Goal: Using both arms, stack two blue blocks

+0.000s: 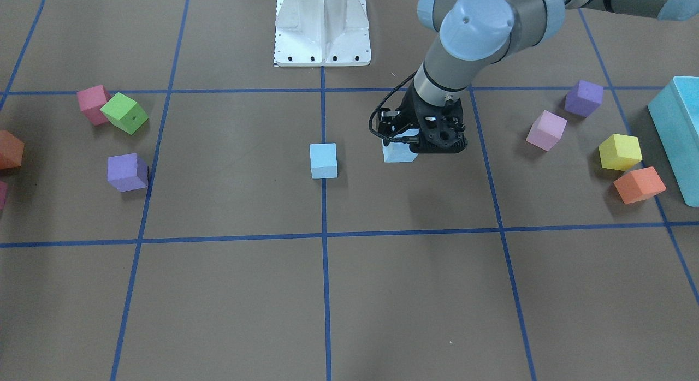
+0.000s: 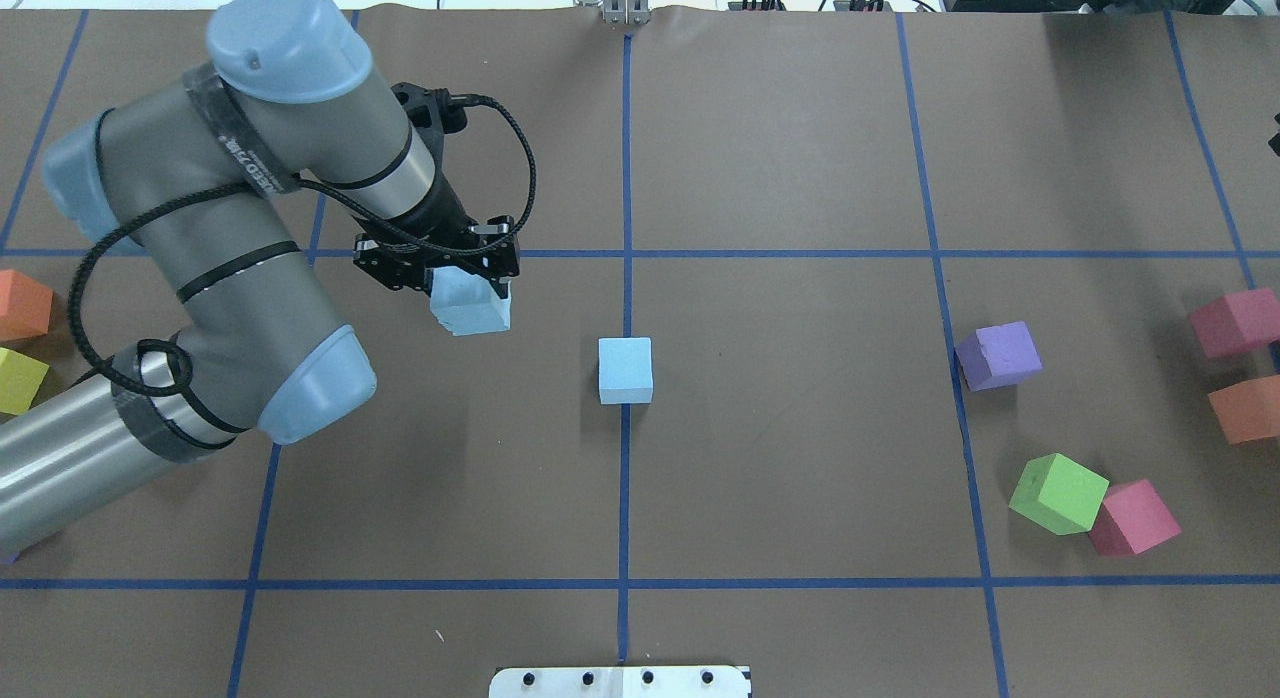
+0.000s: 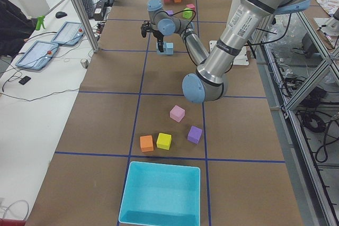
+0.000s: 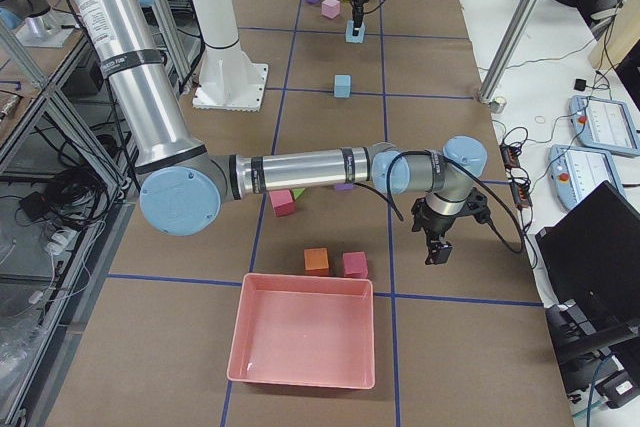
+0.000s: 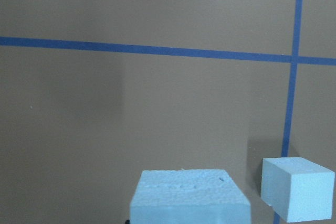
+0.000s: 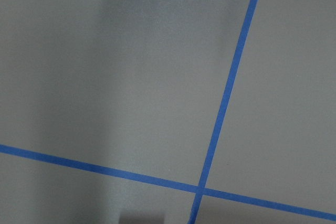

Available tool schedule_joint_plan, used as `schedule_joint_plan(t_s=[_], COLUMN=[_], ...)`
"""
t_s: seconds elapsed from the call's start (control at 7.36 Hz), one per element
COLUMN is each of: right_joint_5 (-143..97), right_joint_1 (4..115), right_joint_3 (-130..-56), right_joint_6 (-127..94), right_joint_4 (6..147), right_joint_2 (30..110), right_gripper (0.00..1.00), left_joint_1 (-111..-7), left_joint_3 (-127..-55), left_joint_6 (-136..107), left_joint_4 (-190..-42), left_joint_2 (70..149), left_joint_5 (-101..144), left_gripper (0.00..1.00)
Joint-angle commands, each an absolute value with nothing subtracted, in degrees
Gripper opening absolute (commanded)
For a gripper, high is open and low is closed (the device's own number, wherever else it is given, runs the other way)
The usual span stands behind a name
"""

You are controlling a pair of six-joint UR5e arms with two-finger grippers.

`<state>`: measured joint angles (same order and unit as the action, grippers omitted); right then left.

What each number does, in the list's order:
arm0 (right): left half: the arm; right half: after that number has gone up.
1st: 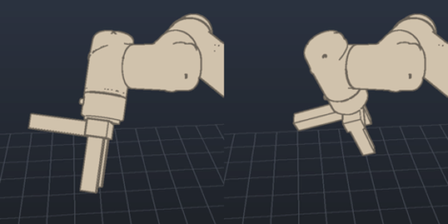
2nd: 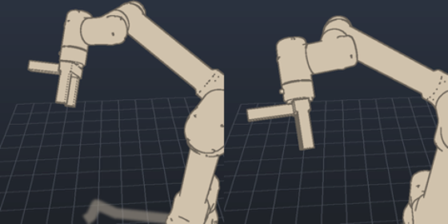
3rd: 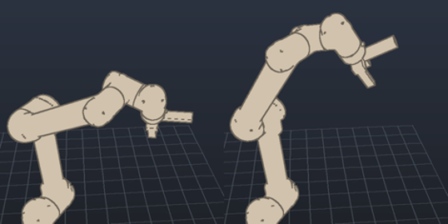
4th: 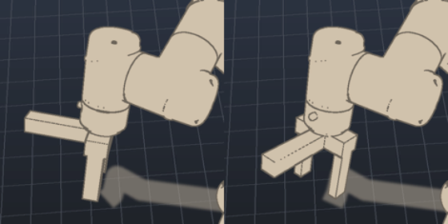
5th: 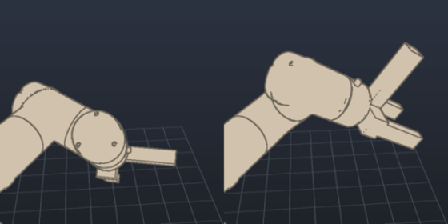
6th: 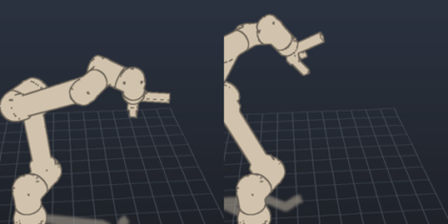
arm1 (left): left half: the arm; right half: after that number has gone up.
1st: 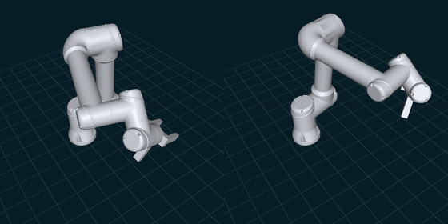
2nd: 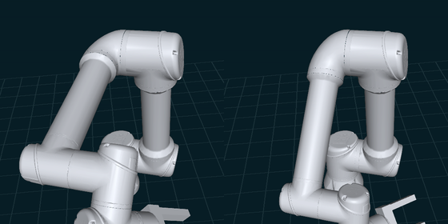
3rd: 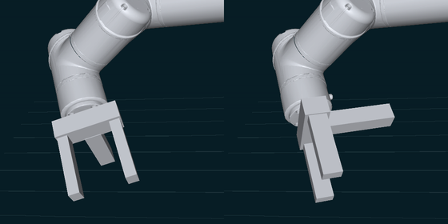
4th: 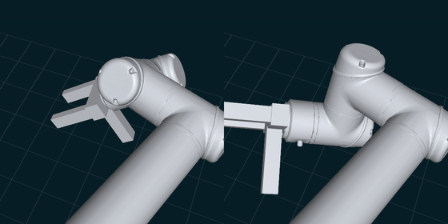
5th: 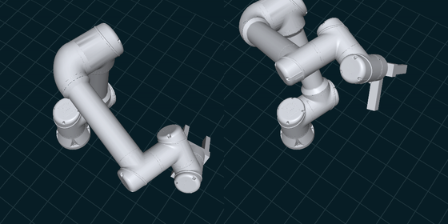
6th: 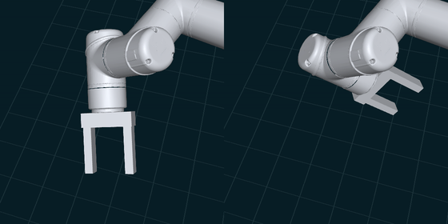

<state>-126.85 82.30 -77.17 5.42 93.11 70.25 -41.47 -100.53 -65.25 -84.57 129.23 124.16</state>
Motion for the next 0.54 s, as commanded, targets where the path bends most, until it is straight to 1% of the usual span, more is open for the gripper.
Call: schedule_joint_plan(t_s=[0.0,0.41], right_joint_5=[-126.8,-126.8], right_joint_1=[82.4,82.4], right_joint_3=[-77.1,-77.1], right_joint_6=[5.1,4.9], right_joint_4=[89.8,89.7], right_joint_2=[72.0,71.9], right_gripper=[1.00,1.00], left_joint_1=[-39.7,-36.8], left_joint_3=[-97.6,-91.3], left_joint_6=[-68.9,-70.8], left_joint_4=[-84.5,-84.6], left_joint_2=[133.7,139.5], left_joint_5=[122.8,120.2], left_gripper=[0.67,0.66])
